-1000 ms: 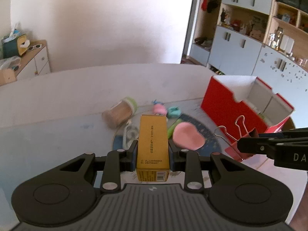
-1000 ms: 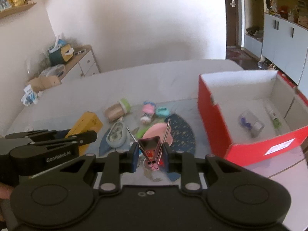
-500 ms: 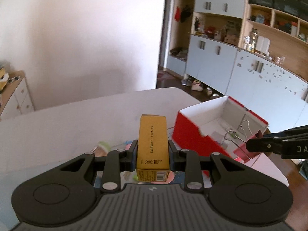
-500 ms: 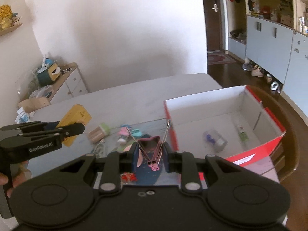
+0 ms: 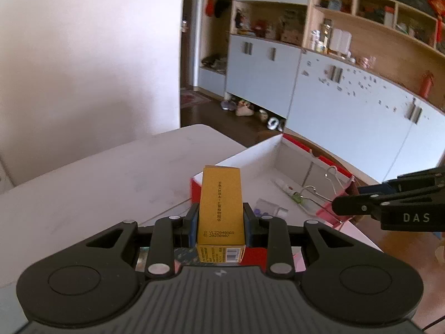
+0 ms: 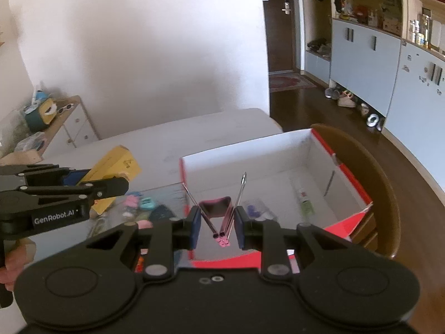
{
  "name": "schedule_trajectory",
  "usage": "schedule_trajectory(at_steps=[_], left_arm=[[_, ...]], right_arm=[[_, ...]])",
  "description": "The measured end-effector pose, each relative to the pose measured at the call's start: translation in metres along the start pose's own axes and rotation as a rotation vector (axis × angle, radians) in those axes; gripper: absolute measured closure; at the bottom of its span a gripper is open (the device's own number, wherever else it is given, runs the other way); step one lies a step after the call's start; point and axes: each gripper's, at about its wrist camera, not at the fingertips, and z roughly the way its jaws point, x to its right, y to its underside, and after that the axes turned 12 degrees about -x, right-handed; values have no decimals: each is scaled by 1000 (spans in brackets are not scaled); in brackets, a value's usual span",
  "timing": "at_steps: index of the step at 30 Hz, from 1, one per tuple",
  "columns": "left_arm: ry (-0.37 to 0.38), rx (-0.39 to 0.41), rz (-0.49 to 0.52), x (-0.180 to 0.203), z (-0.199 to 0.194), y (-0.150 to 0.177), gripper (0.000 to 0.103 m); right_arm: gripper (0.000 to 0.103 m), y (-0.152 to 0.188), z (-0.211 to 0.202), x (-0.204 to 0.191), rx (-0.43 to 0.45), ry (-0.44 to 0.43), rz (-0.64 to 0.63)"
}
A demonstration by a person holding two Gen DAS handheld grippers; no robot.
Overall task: Organize rigid objects
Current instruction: 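Carry the yellow box and pink binder clips over the red box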
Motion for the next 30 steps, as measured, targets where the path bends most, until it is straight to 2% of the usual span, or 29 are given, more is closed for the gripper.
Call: schedule_trajectory(at_steps=[12, 19, 25, 30], left_arm=[[46, -31, 176, 48, 59, -61, 73], [85, -52, 232, 74, 110, -93, 73], [105, -114, 249, 95, 162, -108, 73], [88, -168, 270, 108, 203, -113, 73]], right_arm=[[79, -25, 25, 61, -30, 49, 27], [79, -32, 53, 89, -80, 61, 19], [79, -27, 86, 102, -133, 59, 5], [79, -27, 109, 113, -165, 70, 4]])
